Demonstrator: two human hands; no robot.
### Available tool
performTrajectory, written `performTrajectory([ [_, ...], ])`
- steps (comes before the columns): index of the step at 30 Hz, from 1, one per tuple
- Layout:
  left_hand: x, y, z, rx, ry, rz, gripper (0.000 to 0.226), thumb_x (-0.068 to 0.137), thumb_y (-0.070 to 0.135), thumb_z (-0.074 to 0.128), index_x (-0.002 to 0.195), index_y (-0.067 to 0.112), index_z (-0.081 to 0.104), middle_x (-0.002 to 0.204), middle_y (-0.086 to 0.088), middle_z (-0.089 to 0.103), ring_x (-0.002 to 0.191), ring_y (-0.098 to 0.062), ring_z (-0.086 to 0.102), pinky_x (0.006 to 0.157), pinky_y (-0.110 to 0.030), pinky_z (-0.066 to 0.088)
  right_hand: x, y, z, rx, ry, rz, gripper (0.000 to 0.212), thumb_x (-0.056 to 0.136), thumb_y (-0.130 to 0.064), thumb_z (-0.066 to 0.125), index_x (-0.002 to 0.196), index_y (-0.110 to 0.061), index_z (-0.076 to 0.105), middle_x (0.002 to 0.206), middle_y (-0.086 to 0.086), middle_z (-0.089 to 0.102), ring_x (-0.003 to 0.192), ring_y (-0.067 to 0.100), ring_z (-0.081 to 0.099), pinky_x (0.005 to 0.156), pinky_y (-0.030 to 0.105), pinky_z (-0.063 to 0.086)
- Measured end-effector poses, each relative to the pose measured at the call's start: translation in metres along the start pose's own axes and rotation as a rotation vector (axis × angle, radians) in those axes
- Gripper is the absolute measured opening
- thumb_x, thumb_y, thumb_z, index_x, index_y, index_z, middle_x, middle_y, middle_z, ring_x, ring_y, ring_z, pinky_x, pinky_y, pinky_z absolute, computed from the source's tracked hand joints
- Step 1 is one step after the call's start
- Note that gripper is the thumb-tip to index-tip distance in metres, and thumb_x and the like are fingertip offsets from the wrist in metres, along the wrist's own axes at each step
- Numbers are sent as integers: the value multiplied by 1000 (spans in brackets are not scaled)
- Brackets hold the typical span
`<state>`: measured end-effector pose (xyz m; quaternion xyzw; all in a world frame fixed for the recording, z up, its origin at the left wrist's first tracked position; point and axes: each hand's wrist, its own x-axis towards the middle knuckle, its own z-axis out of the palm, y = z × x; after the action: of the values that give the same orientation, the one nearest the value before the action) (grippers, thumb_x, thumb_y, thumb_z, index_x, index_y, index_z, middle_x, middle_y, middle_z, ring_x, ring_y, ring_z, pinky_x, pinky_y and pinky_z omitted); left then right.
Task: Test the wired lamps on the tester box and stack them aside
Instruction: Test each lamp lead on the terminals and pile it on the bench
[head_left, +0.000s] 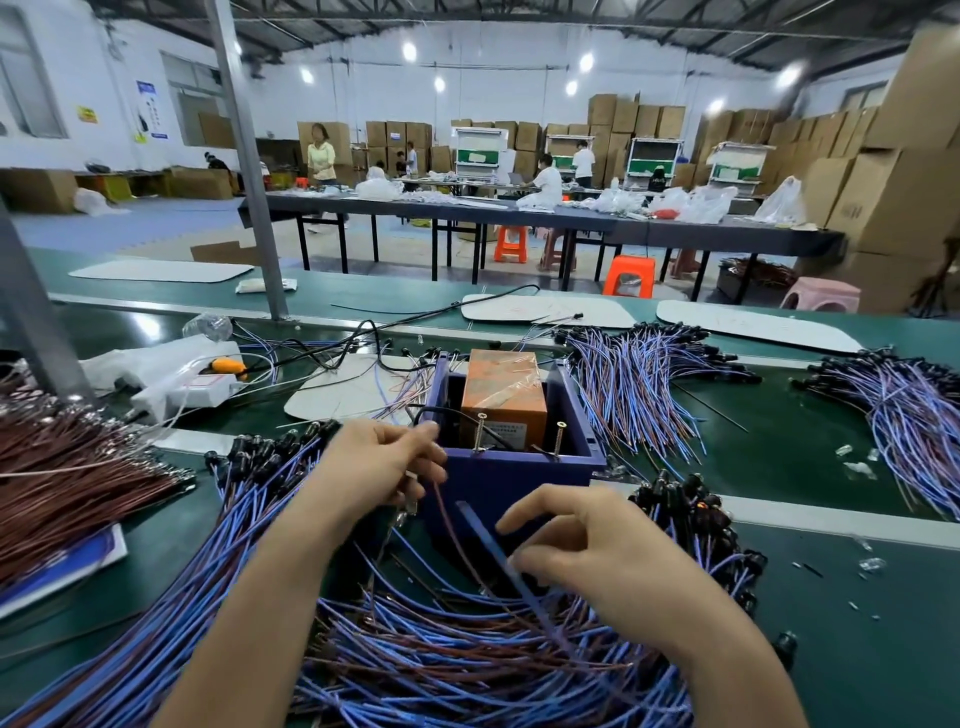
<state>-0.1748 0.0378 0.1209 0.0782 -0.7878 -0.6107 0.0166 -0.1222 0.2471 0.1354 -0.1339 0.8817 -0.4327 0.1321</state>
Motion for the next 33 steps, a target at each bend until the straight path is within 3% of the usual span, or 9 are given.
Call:
performTrajectory([
  [5, 15, -19, -48, 562, 403, 21, 14, 91, 33, 62, 86, 25, 72, 80, 5, 73, 81, -17, 65, 81, -34, 51, 1, -2, 7, -93, -122, -4, 18, 91, -39, 61, 109, -39, 63, 93, -8, 68, 75, 7, 60, 65, 13, 45],
  [8, 20, -33, -49, 781, 328, -100, 10, 87, 28, 67, 96, 30, 70, 103, -3, 70, 100, -25, 61, 93, -37, 45, 1, -2, 6, -96, -136, 3, 21, 92, -41, 58, 112, -36, 62, 97, -9, 67, 88, 9, 61, 73, 17, 46],
  [13, 25, -46, -30, 1088, 390, -140, 12, 87, 28, 63, 98, 32, 60, 105, 2, 66, 114, -22, 51, 96, -39, 30, -1, -2, 4, -90, -148, 3, 22, 93, -42, 57, 113, -35, 62, 97, -9, 65, 90, 8, 61, 76, 18, 46],
  [19, 24, -42, -37, 1000, 386, -64, 12, 87, 32, 65, 99, 31, 63, 116, -1, 54, 116, -25, 48, 94, -40, 33, 0, -1, 5, -88, -121, -24, 19, 92, -43, 57, 109, -37, 63, 95, -10, 65, 85, 4, 60, 73, 14, 46],
  [23, 21, -28, -44, 594, 352, 73, 12, 87, 17, 67, 89, 27, 60, 103, -1, 68, 102, -24, 60, 95, -38, 41, 1, -3, 6, -14, -41, -105, 14, 94, -38, 56, 104, -40, 65, 86, -26, 64, 76, -8, 59, 65, 6, 43],
  [25, 13, -15, -41, 419, 302, 194, 13, 87, 12, 68, 88, 23, 61, 94, 0, 70, 92, -19, 64, 87, -34, 47, 0, -7, 7, 30, -20, -156, 15, 94, -37, 56, 105, -42, 65, 79, -31, 61, 65, -14, 56, 58, 4, 41],
  [29, -14, 20, -22, 183, 214, 436, 15, 83, 13, 72, 85, 26, 64, 81, 9, 70, 81, -4, 66, 70, -21, 47, 3, -16, 17, 137, -18, -269, 27, 95, -32, 56, 110, -54, 60, 131, -41, 38, 93, -10, 59, 76, 6, 46],
  [31, -30, 33, -8, 72, 78, 497, 15, 81, 11, 73, 85, 24, 66, 83, 7, 71, 83, -5, 66, 73, -21, 51, 6, -21, 24, 210, -21, -327, 34, 95, -28, 57, 114, -56, 55, 131, -46, 34, 97, -8, 59, 79, 8, 47],
  [33, -42, 40, 6, 4, -27, 542, 13, 80, 11, 72, 86, 20, 66, 85, 4, 71, 85, -8, 67, 74, -19, 54, 8, -24, 28, 284, 33, -375, 33, 95, -22, 58, 117, -47, 56, 124, -37, 50, 94, -4, 62, 81, 12, 49],
])
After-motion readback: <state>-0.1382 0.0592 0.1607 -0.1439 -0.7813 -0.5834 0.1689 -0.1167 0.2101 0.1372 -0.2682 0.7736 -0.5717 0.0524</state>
